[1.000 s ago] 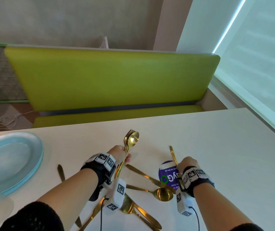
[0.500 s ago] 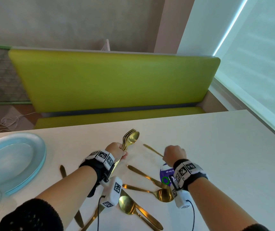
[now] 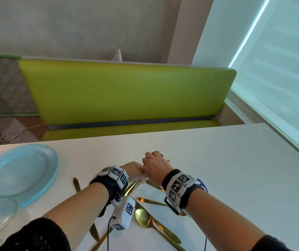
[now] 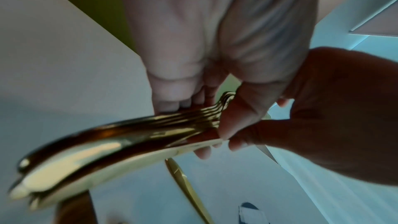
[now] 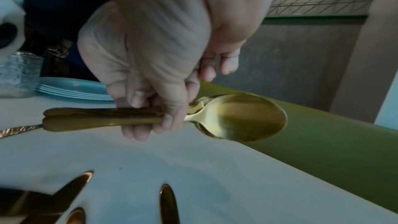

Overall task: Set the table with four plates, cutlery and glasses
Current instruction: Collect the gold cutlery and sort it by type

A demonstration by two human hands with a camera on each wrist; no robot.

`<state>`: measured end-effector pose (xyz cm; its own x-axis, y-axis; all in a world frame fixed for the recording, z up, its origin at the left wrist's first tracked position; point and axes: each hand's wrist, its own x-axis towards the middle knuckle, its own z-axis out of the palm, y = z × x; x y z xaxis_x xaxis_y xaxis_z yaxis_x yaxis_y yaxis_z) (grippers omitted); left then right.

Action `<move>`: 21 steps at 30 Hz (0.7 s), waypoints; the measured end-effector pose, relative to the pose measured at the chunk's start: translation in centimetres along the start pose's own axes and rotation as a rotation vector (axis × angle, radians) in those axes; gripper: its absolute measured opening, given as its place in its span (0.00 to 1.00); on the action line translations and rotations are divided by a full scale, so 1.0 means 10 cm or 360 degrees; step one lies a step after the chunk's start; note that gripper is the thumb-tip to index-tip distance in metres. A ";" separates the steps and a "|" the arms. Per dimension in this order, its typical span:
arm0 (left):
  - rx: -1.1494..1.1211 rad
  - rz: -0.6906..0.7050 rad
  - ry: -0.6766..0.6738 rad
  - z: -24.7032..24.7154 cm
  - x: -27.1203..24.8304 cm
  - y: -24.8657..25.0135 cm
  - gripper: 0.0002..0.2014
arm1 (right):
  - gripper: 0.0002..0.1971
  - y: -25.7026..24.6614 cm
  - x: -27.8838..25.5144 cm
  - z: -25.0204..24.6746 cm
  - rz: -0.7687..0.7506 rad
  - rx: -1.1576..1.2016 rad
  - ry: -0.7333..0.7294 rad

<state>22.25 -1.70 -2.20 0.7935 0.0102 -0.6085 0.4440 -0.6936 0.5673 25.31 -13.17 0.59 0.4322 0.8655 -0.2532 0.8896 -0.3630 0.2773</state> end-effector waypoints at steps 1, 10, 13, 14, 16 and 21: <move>0.0065 0.0019 -0.0004 0.01 -0.03 -0.01 0.12 | 0.14 -0.03 0.00 -0.02 -0.0025 0.0008 0.0008; 0.0006 0.0145 0.0067 0.14 -0.26 -0.16 0.11 | 0.08 -0.24 -0.10 -0.01 -0.0032 0.0101 0.0086; -0.0104 0.0136 0.0061 0.18 -0.31 -0.24 0.11 | 0.05 -0.31 -0.11 0.06 0.0061 0.0108 0.0097; -0.0131 0.0135 0.0051 0.19 -0.33 -0.26 0.10 | 0.08 -0.33 -0.10 0.11 0.0063 0.0142 0.0126; -0.0172 0.0120 0.0030 0.20 -0.37 -0.29 0.07 | 0.13 -0.37 -0.09 0.17 0.0138 0.0219 0.0187; -0.0311 0.0022 0.0151 0.20 -0.44 -0.39 0.07 | 0.08 -0.39 -0.26 0.16 0.0475 0.0612 0.0248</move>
<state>16.21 -0.45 -2.90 0.8316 0.0761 -0.5502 0.4978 -0.5413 0.6776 21.01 -14.54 -1.35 0.6747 0.7351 -0.0660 0.7334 -0.6778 -0.0523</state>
